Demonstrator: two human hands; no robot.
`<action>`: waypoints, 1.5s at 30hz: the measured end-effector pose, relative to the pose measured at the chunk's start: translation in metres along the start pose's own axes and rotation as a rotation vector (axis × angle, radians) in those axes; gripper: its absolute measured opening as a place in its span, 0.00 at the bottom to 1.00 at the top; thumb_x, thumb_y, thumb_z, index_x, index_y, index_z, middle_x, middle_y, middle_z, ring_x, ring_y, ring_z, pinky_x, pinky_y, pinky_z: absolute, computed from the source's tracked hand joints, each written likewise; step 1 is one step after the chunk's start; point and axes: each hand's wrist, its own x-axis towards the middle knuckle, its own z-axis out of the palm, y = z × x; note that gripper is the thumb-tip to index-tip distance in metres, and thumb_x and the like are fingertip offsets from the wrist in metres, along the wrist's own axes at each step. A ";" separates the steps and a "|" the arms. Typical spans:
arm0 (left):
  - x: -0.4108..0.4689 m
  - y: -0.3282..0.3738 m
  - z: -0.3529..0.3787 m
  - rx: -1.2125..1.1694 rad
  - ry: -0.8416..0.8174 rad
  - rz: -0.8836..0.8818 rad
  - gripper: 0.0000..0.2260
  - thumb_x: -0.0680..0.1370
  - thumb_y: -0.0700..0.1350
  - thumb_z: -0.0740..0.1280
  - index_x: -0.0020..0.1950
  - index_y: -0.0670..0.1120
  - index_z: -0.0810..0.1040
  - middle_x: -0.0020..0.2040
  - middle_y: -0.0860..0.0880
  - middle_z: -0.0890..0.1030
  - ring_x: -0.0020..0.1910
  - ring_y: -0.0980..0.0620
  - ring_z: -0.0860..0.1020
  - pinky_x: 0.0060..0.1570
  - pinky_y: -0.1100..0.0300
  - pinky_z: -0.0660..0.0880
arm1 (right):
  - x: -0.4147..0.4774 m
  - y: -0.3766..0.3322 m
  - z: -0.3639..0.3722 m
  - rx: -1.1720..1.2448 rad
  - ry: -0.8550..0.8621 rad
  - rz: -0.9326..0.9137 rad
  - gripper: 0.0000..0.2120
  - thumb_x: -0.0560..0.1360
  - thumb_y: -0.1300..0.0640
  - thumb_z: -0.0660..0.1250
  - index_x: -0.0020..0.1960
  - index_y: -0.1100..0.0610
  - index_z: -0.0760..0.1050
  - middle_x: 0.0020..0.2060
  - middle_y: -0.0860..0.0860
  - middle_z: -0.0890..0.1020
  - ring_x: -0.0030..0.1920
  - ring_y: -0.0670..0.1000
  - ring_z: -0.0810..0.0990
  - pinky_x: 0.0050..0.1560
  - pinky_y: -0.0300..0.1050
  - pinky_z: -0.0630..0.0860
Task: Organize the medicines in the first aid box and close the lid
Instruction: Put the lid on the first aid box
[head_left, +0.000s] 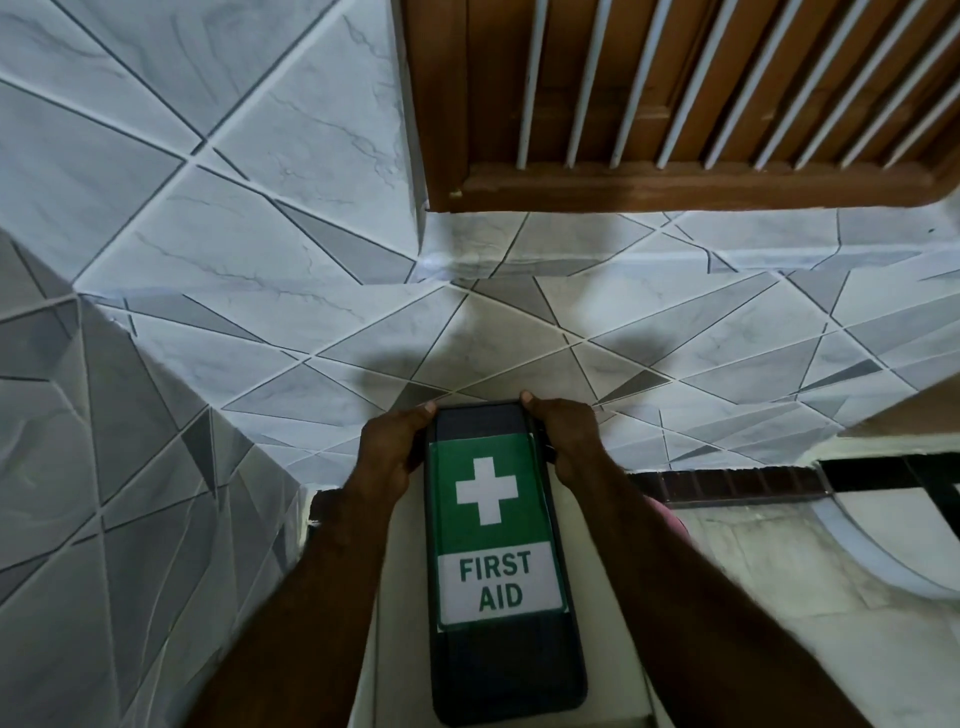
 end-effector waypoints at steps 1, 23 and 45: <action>0.003 0.001 0.002 -0.020 0.011 -0.013 0.07 0.73 0.39 0.73 0.46 0.36 0.79 0.42 0.39 0.82 0.36 0.45 0.82 0.34 0.57 0.80 | 0.003 -0.001 0.002 0.014 0.005 0.009 0.15 0.71 0.52 0.75 0.44 0.65 0.79 0.42 0.60 0.83 0.40 0.56 0.81 0.42 0.50 0.81; -0.123 -0.078 -0.069 0.313 -0.108 -0.187 0.11 0.73 0.42 0.72 0.54 0.43 0.79 0.49 0.45 0.85 0.50 0.45 0.83 0.49 0.49 0.80 | -0.090 0.086 -0.061 0.015 -0.126 0.047 0.09 0.75 0.57 0.70 0.51 0.62 0.79 0.43 0.56 0.87 0.45 0.57 0.86 0.46 0.52 0.82; -0.181 -0.139 -0.086 0.180 -0.032 -0.308 0.13 0.70 0.26 0.69 0.51 0.37 0.75 0.48 0.38 0.80 0.46 0.40 0.81 0.45 0.51 0.80 | -0.157 0.154 -0.103 -0.028 -0.173 0.178 0.12 0.67 0.73 0.73 0.45 0.63 0.74 0.35 0.60 0.78 0.35 0.58 0.80 0.39 0.52 0.82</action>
